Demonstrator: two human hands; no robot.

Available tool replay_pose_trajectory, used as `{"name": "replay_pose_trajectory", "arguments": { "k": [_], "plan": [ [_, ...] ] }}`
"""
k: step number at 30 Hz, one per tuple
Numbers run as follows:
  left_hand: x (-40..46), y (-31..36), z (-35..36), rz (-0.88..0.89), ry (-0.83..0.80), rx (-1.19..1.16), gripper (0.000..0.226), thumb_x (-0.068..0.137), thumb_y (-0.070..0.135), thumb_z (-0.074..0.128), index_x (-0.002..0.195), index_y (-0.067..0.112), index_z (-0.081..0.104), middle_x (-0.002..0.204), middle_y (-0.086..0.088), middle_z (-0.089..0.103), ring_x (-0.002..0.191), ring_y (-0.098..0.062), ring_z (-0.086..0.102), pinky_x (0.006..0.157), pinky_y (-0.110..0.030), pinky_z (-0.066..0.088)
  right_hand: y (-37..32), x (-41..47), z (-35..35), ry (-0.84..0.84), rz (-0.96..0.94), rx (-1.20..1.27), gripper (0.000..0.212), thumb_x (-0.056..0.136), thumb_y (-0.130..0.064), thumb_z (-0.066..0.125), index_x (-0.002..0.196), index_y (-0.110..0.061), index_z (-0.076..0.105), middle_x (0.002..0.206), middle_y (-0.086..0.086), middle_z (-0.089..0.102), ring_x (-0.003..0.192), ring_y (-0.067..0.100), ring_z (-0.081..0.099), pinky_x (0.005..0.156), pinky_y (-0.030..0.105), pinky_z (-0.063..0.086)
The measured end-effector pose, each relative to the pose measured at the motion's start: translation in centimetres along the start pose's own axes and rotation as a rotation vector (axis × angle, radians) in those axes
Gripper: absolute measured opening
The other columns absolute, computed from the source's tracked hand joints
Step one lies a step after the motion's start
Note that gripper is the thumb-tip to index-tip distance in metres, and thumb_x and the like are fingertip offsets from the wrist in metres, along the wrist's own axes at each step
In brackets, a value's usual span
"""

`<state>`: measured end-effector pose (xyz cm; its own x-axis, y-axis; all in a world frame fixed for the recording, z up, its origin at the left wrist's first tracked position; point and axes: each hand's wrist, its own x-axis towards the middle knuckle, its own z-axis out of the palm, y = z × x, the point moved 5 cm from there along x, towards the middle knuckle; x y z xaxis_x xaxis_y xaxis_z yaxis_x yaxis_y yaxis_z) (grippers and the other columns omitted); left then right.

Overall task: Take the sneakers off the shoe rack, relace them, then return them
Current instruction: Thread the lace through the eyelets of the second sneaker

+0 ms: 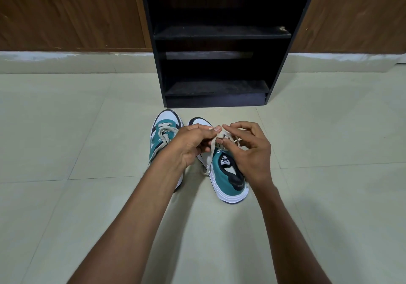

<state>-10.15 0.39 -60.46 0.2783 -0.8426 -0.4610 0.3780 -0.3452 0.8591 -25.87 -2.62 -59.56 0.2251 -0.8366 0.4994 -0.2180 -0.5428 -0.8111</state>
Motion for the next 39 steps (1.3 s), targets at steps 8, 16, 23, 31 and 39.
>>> {"name": "replay_pose_trajectory", "arguments": {
  "k": [8, 16, 23, 31, 39],
  "plan": [
    [0.1, -1.1, 0.9, -0.057, 0.055, -0.146, 0.018, 0.083, 0.007, 0.077, 0.099, -0.001, 0.070, 0.064, -0.009, 0.058, 0.046, -0.012, 0.048, 0.040, -0.019, 0.045, -0.2, -0.7, 0.5, 0.168, 0.085, -0.018, 0.022, 0.073, -0.026, 0.091, 0.082, -0.015, 0.074, 0.098, -0.003, 0.071, 0.091, 0.011, 0.069, 0.070, 0.026, 0.056],
    [0.0, -1.2, 0.6, 0.000, 0.095, -0.158, 0.042, 0.079, 0.007, 0.082, 0.113, -0.012, 0.068, 0.059, -0.005, 0.064, 0.044, -0.011, 0.052, 0.046, -0.020, 0.049, -0.3, -0.9, 0.7, 0.154, 0.100, -0.012, 0.008, 0.084, -0.018, 0.080, 0.086, -0.013, 0.074, 0.095, -0.005, 0.070, 0.090, 0.012, 0.069, 0.071, 0.032, 0.057],
    [-0.4, -1.7, 0.8, 0.015, 0.097, -0.168, 0.047, 0.080, 0.007, 0.081, 0.118, -0.014, 0.064, 0.058, -0.004, 0.061, 0.042, -0.011, 0.050, 0.043, -0.019, 0.046, -0.1, -0.6, 1.0, 0.092, 0.219, -0.051, 0.027, 0.089, -0.040, 0.066, 0.083, -0.014, 0.064, 0.086, -0.002, 0.068, 0.081, 0.017, 0.065, 0.074, 0.039, 0.054],
    [-0.9, -1.6, -0.3, 0.067, 0.192, -0.188, 0.017, 0.080, 0.010, 0.082, 0.089, 0.002, 0.070, 0.058, 0.000, 0.071, 0.050, -0.010, 0.058, 0.046, -0.019, 0.049, 0.8, -0.6, 0.3, 0.088, 0.092, -0.121, 0.014, 0.101, -0.017, 0.058, 0.093, -0.010, 0.068, 0.096, 0.001, 0.069, 0.089, 0.014, 0.066, 0.080, 0.032, 0.055],
    [-1.9, -3.0, -2.6, 0.302, 0.278, -0.418, 0.012, 0.090, 0.013, 0.073, 0.090, 0.006, 0.063, 0.087, -0.010, 0.079, 0.086, -0.019, 0.075, 0.082, -0.029, 0.058, 5.3, -2.2, -1.2, 0.134, 0.693, 0.302, 0.024, 0.102, -0.031, 0.059, 0.086, -0.014, 0.064, 0.088, 0.000, 0.076, 0.075, 0.015, 0.073, 0.090, 0.050, 0.060]
  ]
}}
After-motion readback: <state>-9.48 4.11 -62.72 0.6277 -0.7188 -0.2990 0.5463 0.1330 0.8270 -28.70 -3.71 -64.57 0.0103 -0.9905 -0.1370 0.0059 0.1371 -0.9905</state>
